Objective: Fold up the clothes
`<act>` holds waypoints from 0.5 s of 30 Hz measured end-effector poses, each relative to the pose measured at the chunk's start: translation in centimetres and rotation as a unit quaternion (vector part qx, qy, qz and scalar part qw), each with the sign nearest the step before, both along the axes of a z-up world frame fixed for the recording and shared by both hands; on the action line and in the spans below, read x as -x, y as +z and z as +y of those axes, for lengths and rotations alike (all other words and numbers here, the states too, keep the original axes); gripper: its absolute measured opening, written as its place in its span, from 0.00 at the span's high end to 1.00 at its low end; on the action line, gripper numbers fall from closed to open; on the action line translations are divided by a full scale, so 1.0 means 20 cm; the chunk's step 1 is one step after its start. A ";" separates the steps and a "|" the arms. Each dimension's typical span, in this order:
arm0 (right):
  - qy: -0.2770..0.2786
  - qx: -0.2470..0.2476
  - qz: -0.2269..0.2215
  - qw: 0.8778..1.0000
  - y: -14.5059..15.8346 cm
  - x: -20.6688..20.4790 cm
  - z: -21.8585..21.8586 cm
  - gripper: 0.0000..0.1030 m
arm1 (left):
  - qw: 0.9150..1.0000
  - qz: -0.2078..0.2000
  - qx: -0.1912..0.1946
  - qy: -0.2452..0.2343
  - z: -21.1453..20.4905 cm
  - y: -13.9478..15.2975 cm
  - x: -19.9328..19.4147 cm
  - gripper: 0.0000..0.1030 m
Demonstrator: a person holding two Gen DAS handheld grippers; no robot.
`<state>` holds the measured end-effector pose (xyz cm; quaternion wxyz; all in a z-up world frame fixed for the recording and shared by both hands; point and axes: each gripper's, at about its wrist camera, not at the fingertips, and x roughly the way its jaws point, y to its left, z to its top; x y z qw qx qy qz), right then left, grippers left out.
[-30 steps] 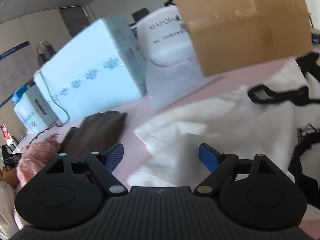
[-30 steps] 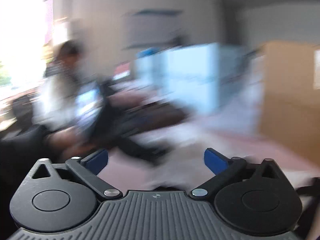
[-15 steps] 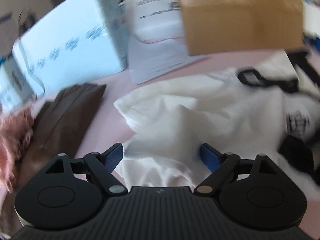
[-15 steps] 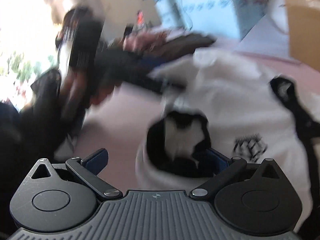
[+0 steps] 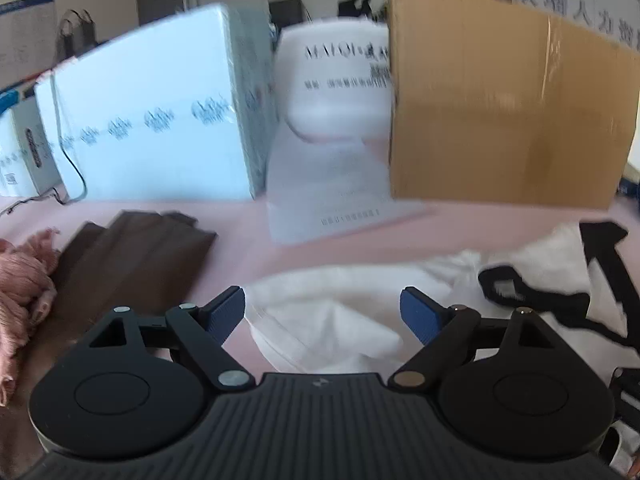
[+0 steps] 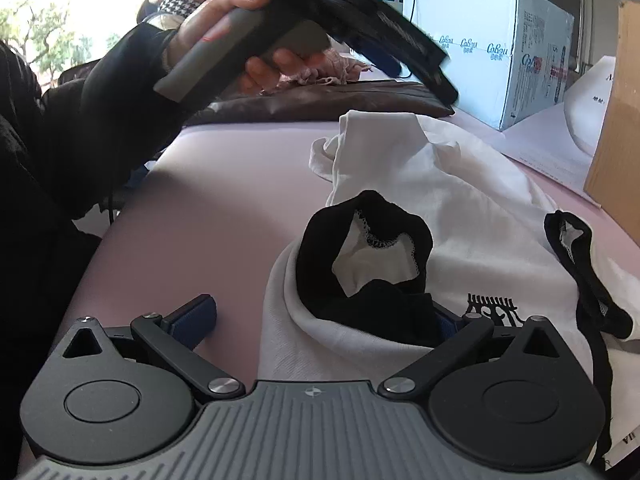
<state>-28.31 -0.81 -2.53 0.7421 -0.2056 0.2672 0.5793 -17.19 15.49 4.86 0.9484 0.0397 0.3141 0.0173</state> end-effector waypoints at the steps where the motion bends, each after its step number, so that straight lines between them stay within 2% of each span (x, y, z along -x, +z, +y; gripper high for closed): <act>1: 0.000 -0.001 0.001 1.000 0.00 0.00 -0.01 0.00 | 1.000 0.006 0.000 0.002 0.00 -0.03 -0.03 0.19; 4: 0.000 0.000 0.000 1.000 -0.01 0.00 -0.01 0.00 | 0.998 0.036 0.012 0.040 0.06 -0.11 -0.16 0.19; 7: 0.000 0.000 0.000 1.000 -0.01 0.00 -0.01 0.00 | 0.995 0.071 0.045 0.061 0.11 -0.18 -0.25 0.22; 10: 0.000 0.000 0.000 1.000 -0.01 0.00 -0.01 0.00 | 0.991 0.090 0.078 0.059 0.15 -0.23 -0.29 0.47; 11: 0.000 0.000 0.000 1.000 -0.01 0.00 0.00 0.00 | 0.992 0.083 0.073 0.063 0.15 -0.23 -0.29 0.58; 12: 0.000 0.000 0.000 1.000 -0.01 -0.01 0.00 0.00 | 0.992 0.076 0.068 0.069 0.15 -0.22 -0.28 0.78; 13: 0.000 0.000 0.000 1.000 -0.01 -0.01 0.00 0.00 | 0.992 0.073 0.071 0.078 0.15 -0.21 -0.28 0.88; 15: 0.000 0.000 0.000 1.000 -0.01 -0.01 0.00 0.00 | 0.990 0.067 0.085 0.085 0.16 -0.19 -0.28 0.95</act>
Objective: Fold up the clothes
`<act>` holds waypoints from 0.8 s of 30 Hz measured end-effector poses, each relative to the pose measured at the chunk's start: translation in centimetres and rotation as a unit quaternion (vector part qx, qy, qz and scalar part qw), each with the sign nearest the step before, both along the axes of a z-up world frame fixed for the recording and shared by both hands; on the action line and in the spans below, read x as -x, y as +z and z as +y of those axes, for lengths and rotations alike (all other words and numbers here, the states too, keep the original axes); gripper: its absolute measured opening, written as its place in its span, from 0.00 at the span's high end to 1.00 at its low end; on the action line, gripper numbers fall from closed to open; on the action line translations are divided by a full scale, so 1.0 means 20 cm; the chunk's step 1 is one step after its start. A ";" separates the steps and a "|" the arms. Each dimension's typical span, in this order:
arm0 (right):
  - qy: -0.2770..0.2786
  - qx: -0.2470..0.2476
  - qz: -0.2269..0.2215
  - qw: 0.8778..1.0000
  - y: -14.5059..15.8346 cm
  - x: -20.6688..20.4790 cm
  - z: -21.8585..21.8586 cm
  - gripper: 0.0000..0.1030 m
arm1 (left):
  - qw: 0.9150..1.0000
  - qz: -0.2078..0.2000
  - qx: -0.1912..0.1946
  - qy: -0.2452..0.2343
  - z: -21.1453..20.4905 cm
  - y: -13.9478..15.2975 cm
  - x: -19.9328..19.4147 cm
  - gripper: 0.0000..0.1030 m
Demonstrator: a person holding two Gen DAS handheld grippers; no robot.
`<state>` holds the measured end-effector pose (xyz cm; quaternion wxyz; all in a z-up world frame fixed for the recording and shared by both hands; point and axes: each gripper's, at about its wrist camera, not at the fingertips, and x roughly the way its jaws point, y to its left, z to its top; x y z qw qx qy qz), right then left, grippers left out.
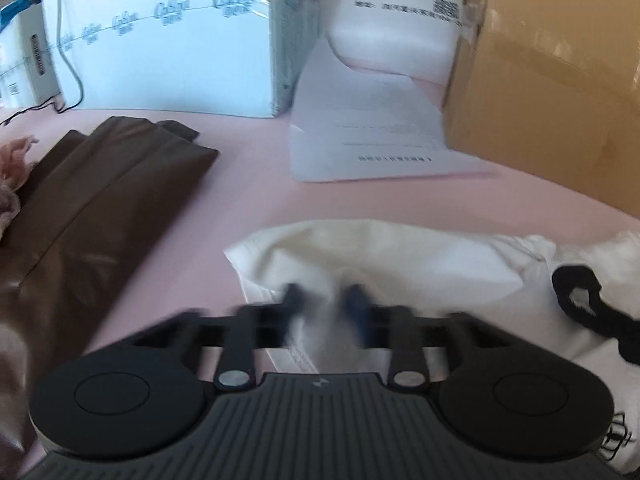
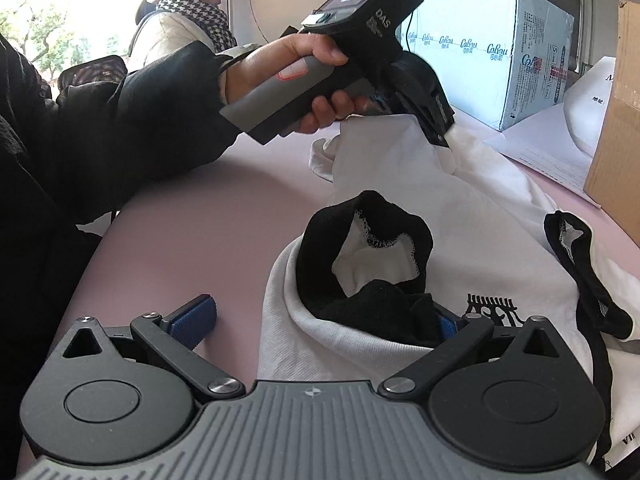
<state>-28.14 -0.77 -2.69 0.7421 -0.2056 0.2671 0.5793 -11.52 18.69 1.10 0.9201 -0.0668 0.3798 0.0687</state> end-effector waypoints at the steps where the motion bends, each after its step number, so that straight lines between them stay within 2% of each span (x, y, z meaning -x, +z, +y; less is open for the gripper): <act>1: 0.000 0.000 0.000 1.000 0.00 0.00 0.00 0.00 | 1.000 -0.007 0.003 0.004 0.00 0.02 0.00 0.96; 8: 0.000 0.000 -0.001 1.000 0.00 0.00 -0.01 0.00 | 0.995 -0.079 -0.055 -0.021 -0.11 0.18 0.02 0.97; 13: 0.000 0.000 -0.001 1.000 -0.01 0.00 -0.01 0.00 | 0.989 -0.125 -0.076 -0.017 -0.15 0.33 -0.08 0.97; 16: 0.000 0.000 -0.001 1.000 -0.01 0.00 -0.01 0.00 | 0.989 -0.120 -0.086 0.007 -0.15 0.35 -0.20 0.97; 20: 0.001 0.000 0.001 1.000 -0.01 0.00 -0.01 0.00 | 0.989 -0.097 -0.106 0.028 -0.14 0.26 -0.36 0.97; 24: 0.002 -0.001 0.002 1.000 -0.01 -0.01 -0.01 0.00 | 0.994 -0.048 -0.081 0.048 -0.06 0.13 -0.48 0.97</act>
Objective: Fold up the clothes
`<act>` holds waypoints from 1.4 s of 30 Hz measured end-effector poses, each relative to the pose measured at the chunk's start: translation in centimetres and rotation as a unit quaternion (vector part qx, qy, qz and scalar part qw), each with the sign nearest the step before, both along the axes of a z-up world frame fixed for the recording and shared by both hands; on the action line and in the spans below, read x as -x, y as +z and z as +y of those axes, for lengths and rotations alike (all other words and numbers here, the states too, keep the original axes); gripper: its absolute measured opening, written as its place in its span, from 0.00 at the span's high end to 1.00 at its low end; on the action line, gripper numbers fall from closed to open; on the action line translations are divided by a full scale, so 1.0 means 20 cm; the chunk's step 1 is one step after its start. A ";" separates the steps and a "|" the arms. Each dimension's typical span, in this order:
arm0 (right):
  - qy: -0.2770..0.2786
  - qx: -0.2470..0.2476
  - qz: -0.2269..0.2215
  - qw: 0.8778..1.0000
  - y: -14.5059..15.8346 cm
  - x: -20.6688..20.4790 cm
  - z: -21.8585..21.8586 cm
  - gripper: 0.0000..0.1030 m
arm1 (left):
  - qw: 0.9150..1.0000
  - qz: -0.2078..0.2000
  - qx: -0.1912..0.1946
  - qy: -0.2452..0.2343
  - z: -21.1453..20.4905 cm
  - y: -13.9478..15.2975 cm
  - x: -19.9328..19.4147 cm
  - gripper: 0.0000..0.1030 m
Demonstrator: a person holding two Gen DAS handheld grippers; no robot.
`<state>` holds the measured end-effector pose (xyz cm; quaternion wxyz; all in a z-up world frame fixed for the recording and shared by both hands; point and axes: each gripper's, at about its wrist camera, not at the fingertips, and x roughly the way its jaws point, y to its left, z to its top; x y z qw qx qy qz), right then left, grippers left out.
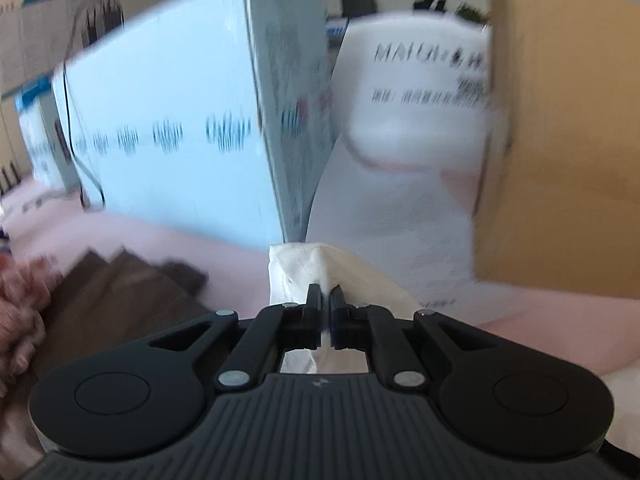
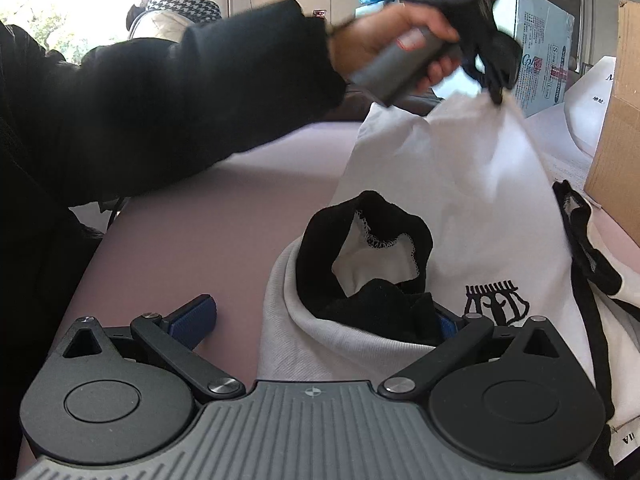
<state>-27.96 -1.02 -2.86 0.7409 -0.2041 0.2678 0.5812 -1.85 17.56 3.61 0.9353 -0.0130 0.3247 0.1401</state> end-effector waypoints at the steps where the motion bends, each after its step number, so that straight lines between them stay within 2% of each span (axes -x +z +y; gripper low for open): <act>1: 0.000 0.000 0.000 1.000 0.00 0.00 0.00 0.00 | 1.000 0.016 0.009 -0.001 0.02 -0.05 -0.04 0.96; 3: 0.000 0.000 -0.001 1.000 0.00 0.00 0.00 0.00 | 0.999 0.039 0.015 -0.007 0.05 -0.14 -0.10 0.95; 5: -0.002 0.001 -0.002 1.000 0.01 -0.01 -0.01 0.00 | 1.000 0.027 -0.005 -0.015 0.03 -0.19 -0.10 0.91; 7: -0.021 -0.017 -0.004 1.000 0.06 -0.05 -0.04 0.00 | 0.999 0.017 -0.033 -0.023 0.00 -0.20 -0.07 0.82; 8: -0.031 -0.026 -0.006 0.999 0.09 -0.07 -0.06 0.00 | 0.999 0.015 -0.043 -0.019 0.00 -0.19 -0.06 0.63; 9: -0.046 -0.062 0.003 0.997 0.14 -0.11 -0.12 0.00 | 0.999 0.011 -0.051 -0.017 0.01 -0.17 -0.04 0.38; 10: -0.073 -0.094 0.009 0.993 0.18 -0.15 -0.17 0.00 | 0.998 0.005 -0.059 -0.015 0.01 -0.15 -0.02 0.20; 11: -0.103 -0.122 0.014 0.987 0.22 -0.20 -0.23 0.00 | 0.998 -0.015 -0.063 -0.021 0.03 -0.11 0.03 0.20; 12: -0.132 -0.151 0.019 0.980 0.26 -0.25 -0.29 0.00 | 0.997 -0.035 -0.064 -0.024 0.04 -0.07 0.09 0.20; 13: -0.202 -0.167 0.007 0.965 0.29 -0.31 -0.34 0.00 | 0.996 -0.054 -0.065 -0.027 0.06 -0.02 0.15 0.20; 14: -0.229 -0.166 0.001 0.959 0.29 -0.34 -0.36 0.05 | 0.995 -0.074 -0.066 -0.030 0.07 0.02 0.21 0.20; 15: -0.294 -0.136 -0.029 0.946 0.28 -0.39 -0.35 0.11 | 0.993 -0.088 -0.065 -0.037 0.08 0.06 0.28 0.20; 16: -0.316 -0.115 -0.041 0.941 0.27 -0.41 -0.33 0.30 | 0.993 -0.091 -0.061 -0.050 0.09 0.09 0.33 0.20; 17: -0.327 -0.099 -0.048 0.939 0.25 -0.44 -0.32 0.44 | 0.992 -0.093 -0.057 -0.064 0.09 0.11 0.38 0.20; 18: -0.338 -0.082 -0.055 0.936 0.23 -0.46 -0.30 0.47 | 0.991 -0.090 -0.052 -0.081 0.09 0.10 0.42 0.20; 20: -0.334 -0.040 -0.066 0.939 0.18 -0.49 -0.24 0.48 | 0.989 -0.077 -0.047 -0.116 0.09 0.07 0.50 0.20; 22: -0.302 0.012 -0.095 0.948 0.11 -0.48 -0.17 0.47 | 0.988 -0.057 -0.053 -0.131 0.08 0.01 0.54 0.20; 25: -0.282 0.042 -0.122 0.951 0.09 -0.46 -0.15 0.47 | 0.988 -0.014 -0.065 -0.136 0.07 -0.10 0.56 0.20; 27: -0.290 0.047 -0.127 0.947 0.09 -0.49 -0.14 0.47 | 0.989 0.013 -0.063 -0.136 0.08 -0.16 0.56 0.19; 28: -0.295 0.048 -0.129 0.945 0.09 -0.50 -0.14 0.49 | 0.990 0.015 -0.048 -0.132 0.10 -0.17 0.56 0.20; 30: -0.299 0.050 -0.119 0.946 0.08 -0.54 -0.12 0.68 | 0.991 0.018 -0.028 -0.127 0.12 -0.17 0.55 0.21; 31: -0.304 0.051 -0.118 0.944 0.07 -0.54 -0.11 0.80 | 0.992 0.021 -0.017 -0.126 0.12 -0.17 0.54 0.25; 32: -0.310 0.052 -0.119 0.942 0.06 -0.54 -0.10 0.84 | 0.992 0.022 -0.008 -0.128 0.12 -0.17 0.55 0.27; 34: -0.327 0.029 -0.125 0.936 0.07 -0.56 -0.12 0.87 | 0.991 0.025 0.010 -0.129 0.13 -0.16 0.56 0.38; 35: -0.333 0.020 -0.126 0.934 0.08 -0.56 -0.13 0.87 | 0.991 0.026 0.023 -0.131 0.13 -0.15 0.57 0.48; 37: -0.370 -0.016 -0.142 0.918 0.14 -0.58 -0.17 0.88 | 0.991 0.025 0.033 -0.130 0.14 -0.14 0.59 0.68; 39: -0.409 -0.042 -0.160 0.897 0.19 -0.61 -0.20 0.88 | 0.990 0.023 0.032 -0.133 0.13 -0.14 0.63 0.76; 42: -0.432 -0.060 -0.180 0.882 0.22 -0.65 -0.21 0.88 | 0.991 0.014 0.013 -0.132 0.10 -0.15 0.69 0.81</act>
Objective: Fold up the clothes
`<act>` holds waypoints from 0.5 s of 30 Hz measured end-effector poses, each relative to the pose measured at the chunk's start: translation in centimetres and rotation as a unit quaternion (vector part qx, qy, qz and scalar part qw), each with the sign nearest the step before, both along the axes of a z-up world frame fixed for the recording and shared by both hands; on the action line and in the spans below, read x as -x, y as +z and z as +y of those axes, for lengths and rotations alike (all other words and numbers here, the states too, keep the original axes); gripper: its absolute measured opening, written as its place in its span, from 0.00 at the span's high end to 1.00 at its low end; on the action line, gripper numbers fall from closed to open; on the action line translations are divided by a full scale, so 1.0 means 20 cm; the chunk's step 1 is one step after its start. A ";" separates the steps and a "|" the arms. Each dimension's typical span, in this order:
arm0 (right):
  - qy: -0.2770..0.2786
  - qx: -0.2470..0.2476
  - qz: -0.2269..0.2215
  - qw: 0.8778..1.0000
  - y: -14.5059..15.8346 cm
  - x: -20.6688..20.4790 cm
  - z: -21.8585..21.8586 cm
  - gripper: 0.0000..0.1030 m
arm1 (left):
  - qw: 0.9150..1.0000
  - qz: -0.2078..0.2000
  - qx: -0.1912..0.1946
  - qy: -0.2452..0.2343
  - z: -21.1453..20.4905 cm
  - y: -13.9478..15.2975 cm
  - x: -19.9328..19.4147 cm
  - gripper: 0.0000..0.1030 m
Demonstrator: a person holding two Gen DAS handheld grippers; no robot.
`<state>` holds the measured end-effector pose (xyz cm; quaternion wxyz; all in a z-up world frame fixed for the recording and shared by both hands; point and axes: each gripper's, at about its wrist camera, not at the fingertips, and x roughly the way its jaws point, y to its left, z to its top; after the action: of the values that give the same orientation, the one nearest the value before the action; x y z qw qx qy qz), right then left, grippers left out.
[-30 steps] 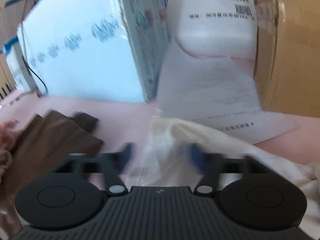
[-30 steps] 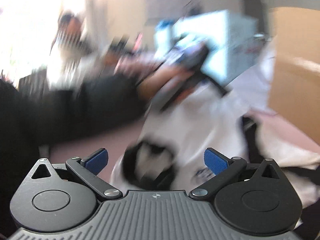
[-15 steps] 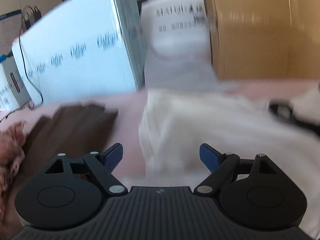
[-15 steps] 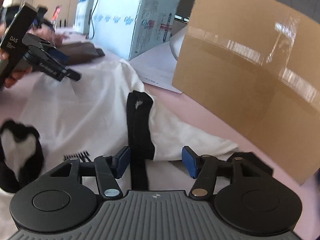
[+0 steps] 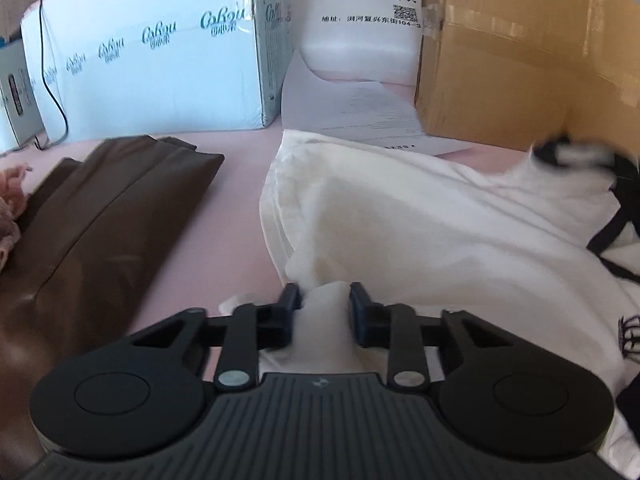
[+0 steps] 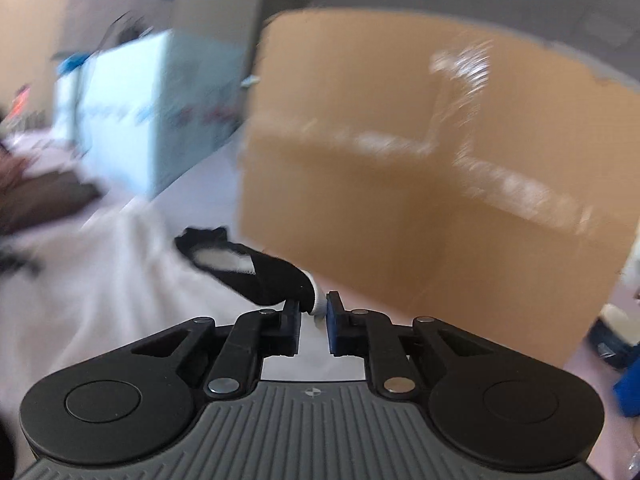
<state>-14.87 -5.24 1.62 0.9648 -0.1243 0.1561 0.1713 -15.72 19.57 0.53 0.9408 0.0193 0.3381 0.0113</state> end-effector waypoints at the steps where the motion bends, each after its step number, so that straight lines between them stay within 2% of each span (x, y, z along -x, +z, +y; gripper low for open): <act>1: -0.004 0.004 -0.004 1.000 0.00 -0.02 0.02 0.88 | 1.000 -0.003 0.002 0.002 0.00 0.00 0.03 0.81; 5: -0.032 0.026 -0.013 0.999 -0.04 -0.13 0.09 0.88 | 0.999 -0.017 0.028 0.020 0.06 -0.01 0.14 0.81; 8: -0.100 0.066 -0.016 0.993 -0.14 -0.23 0.10 0.88 | 0.998 -0.032 0.047 0.036 0.12 -0.02 0.23 0.81; 12: -0.128 0.064 0.040 0.989 -0.21 -0.34 0.06 0.88 | 0.997 -0.040 0.060 0.038 0.15 -0.02 0.30 0.81; 13: -0.126 0.057 0.062 0.988 -0.22 -0.37 0.04 0.88 | 0.997 -0.041 0.059 0.038 0.15 -0.02 0.30 0.79; 15: -0.124 0.057 0.071 0.988 -0.23 -0.38 0.04 0.85 | 0.997 -0.041 0.048 0.040 0.13 -0.02 0.29 0.73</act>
<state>-7.27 -4.42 -3.01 0.9564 -0.1467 0.2478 0.0492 -21.56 22.19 0.17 0.9527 -0.0393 0.2994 0.0332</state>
